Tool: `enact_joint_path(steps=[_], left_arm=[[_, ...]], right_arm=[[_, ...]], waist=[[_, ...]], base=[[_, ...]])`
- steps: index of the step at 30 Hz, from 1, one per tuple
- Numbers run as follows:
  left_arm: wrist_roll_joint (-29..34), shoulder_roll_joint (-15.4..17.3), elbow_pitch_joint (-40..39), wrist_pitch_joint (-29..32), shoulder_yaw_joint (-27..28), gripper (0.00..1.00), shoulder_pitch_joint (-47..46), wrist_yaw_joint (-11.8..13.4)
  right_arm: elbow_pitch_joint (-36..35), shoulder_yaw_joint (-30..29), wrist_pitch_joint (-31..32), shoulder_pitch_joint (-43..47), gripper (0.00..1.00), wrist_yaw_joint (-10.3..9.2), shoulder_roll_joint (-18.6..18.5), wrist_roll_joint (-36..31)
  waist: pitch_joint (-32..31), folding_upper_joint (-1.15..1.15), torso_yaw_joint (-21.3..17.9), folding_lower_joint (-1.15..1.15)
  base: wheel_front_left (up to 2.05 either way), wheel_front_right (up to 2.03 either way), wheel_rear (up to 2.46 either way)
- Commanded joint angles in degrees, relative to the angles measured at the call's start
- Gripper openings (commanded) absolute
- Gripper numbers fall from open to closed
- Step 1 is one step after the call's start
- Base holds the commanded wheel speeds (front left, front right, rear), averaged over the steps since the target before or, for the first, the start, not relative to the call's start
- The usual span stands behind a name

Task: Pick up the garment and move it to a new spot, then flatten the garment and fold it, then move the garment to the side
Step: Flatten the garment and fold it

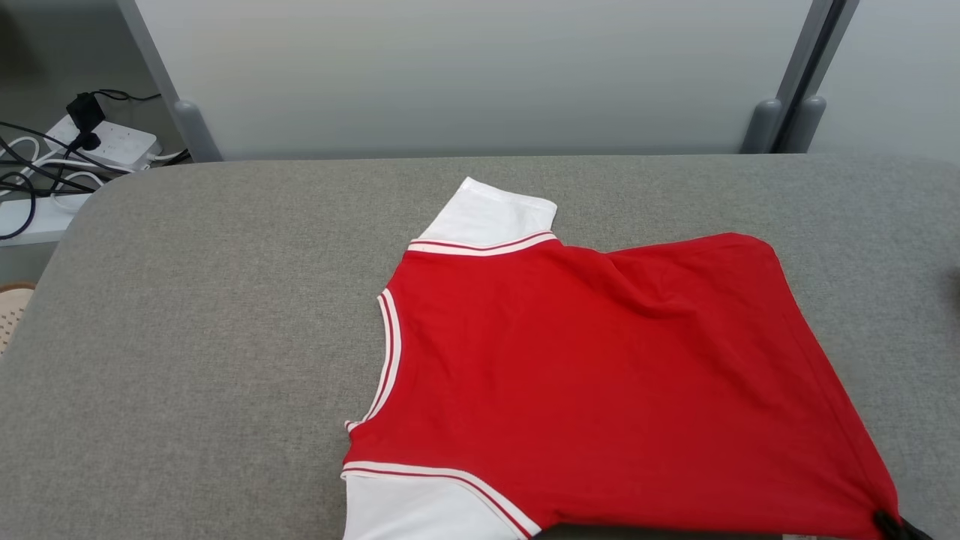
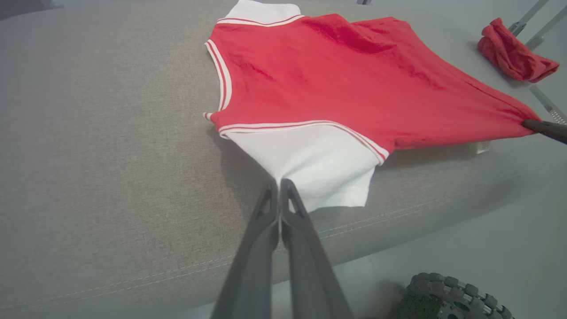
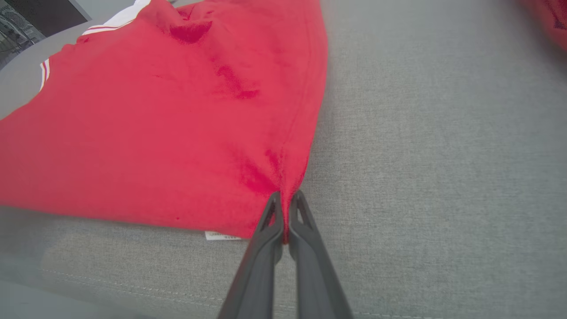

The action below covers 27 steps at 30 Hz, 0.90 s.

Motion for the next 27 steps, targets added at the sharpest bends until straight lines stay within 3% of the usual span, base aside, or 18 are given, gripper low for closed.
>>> enact_joint_path(steps=[1, 7, 17, 27], left_arm=[[-0.2, 0.4, -3.1, 0.5, 2.4, 0.0, -1.8, 0.6], [-2.3, -0.2, -2.6, 0.3, 1.9, 0.0, -6.0, -1.0], [-4.3, -4.3, 9.5, -3.5, -0.9, 0.0, -19.4, -5.0], [-4.8, -9.3, 26.9, -14.4, 0.6, 0.0, -34.8, -7.9]], right_arm=[[-3.4, -1.7, 1.2, 0.8, 0.0, 0.0, -2.3, 0.0], [-7.1, -6.0, 5.9, 1.5, 0.0, 0.0, 1.8, -2.6], [-3.5, -4.6, 9.5, -6.6, 0.0, 0.0, 4.2, -4.0], [14.1, 0.4, 2.3, -23.2, 0.0, 0.0, 2.3, -2.1]], waist=[[0.0, 0.0, 0.2, 0.0], [0.7, 0.0, 0.8, 0.0], [2.1, 0.0, 0.8, 0.0], [4.9, 0.0, 1.6, 0.0]], base=[[0.0, 0.0, 0.0], [0.0, 0.0, 0.0], [0.0, 0.0, 0.0], [0.0, 0.0, 0.0]])
